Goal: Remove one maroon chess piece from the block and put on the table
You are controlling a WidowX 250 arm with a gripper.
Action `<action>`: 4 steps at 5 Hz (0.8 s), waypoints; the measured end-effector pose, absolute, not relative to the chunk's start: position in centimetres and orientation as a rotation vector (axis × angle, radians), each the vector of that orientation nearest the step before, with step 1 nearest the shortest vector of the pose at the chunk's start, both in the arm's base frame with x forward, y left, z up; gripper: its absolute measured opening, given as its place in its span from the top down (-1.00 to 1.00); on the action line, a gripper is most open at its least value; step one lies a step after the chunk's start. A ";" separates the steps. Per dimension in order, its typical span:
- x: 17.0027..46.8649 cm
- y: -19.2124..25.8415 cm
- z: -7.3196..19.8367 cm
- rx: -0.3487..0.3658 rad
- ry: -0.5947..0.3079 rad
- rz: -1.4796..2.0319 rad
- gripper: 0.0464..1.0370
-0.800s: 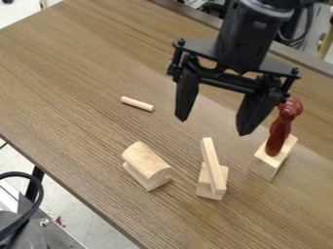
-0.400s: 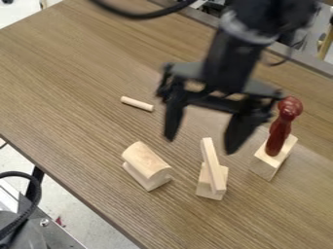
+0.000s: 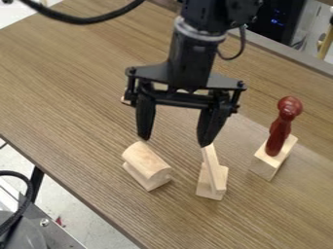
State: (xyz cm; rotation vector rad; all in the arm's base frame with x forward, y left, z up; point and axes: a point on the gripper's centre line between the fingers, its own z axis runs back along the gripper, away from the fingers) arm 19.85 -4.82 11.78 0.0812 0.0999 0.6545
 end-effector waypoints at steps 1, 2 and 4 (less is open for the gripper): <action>22.2 -5.8 12.3 0.156 0.164 0.433 -0.92; 24.3 -7.9 13.7 0.224 0.171 0.181 -0.92; 25.8 -11.4 15.0 0.148 0.163 -0.096 -0.92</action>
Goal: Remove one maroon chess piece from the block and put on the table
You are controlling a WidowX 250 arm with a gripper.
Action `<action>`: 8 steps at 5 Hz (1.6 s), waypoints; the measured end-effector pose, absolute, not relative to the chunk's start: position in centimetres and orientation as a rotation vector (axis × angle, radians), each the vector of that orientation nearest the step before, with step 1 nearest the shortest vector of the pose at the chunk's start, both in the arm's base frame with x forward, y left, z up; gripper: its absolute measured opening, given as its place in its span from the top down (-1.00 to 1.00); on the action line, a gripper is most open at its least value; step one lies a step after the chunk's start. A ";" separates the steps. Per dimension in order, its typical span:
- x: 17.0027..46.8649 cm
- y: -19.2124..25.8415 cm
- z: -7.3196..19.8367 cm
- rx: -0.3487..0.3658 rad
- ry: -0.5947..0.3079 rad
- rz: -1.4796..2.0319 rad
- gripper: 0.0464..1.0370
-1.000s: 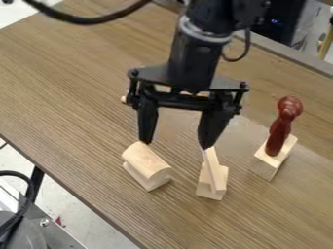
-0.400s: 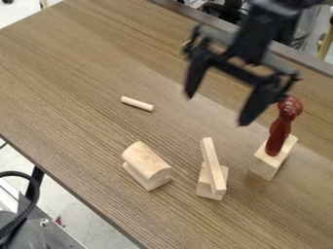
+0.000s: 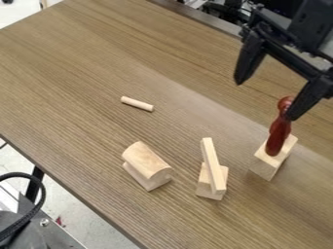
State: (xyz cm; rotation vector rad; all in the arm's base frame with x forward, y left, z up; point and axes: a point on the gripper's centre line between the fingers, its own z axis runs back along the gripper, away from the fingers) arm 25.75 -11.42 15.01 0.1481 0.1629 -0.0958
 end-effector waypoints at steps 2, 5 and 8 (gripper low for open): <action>25.9 -12.5 14.1 0.024 0.144 -0.206 -0.93; 28.5 -13.1 11.5 -0.002 0.125 -0.184 -0.92; 30.3 -10.7 9.8 -0.016 0.109 -0.095 0.33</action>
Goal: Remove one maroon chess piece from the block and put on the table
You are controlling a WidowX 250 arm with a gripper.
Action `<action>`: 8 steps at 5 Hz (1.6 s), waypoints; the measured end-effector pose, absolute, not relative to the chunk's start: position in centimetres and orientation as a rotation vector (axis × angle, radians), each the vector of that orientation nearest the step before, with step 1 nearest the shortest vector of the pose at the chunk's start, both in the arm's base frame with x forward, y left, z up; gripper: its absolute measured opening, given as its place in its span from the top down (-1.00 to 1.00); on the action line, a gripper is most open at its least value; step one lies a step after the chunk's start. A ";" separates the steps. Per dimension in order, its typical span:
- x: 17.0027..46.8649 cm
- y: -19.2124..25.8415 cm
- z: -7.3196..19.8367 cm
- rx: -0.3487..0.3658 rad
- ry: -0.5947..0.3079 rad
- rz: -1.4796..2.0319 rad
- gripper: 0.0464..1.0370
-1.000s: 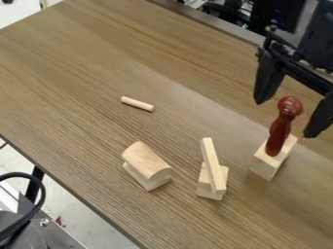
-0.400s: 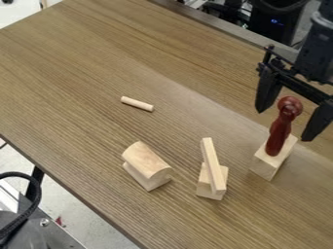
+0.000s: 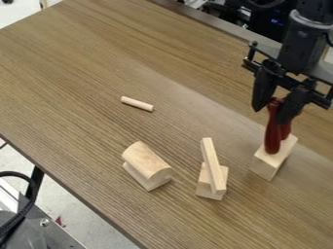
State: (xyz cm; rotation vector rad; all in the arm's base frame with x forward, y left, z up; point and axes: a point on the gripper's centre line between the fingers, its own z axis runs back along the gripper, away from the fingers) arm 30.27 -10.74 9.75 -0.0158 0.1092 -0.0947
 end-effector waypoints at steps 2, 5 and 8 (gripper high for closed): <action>29.7 -8.9 11.4 -0.012 0.105 -0.011 0.47; 31.3 -2.6 11.5 0.310 0.074 0.067 0.47; 31.5 0.1 8.2 0.380 0.087 0.068 0.47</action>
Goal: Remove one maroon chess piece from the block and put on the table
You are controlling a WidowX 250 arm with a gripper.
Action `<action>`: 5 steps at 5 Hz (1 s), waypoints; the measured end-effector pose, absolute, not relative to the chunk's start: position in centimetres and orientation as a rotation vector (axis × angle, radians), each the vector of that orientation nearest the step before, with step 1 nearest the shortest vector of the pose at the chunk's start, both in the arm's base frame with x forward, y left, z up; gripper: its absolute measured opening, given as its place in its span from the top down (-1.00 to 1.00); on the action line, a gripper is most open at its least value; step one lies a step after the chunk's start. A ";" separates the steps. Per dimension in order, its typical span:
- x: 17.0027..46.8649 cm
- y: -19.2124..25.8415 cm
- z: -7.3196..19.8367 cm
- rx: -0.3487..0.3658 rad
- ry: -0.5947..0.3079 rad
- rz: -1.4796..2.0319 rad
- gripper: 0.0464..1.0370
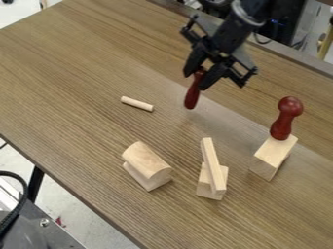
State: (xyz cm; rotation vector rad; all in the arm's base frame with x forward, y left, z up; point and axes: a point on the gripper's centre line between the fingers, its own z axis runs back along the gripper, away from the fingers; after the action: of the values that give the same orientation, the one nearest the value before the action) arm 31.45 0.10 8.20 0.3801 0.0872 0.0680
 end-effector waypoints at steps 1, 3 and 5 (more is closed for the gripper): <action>31.5 0.8 8.0 0.365 0.092 0.077 0.47; 31.4 0.9 7.1 0.346 0.111 0.071 0.35; 31.2 0.9 6.9 0.337 0.130 0.081 -0.84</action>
State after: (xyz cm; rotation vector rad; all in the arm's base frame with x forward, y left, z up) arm 31.22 0.92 6.85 0.3374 0.1301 0.0809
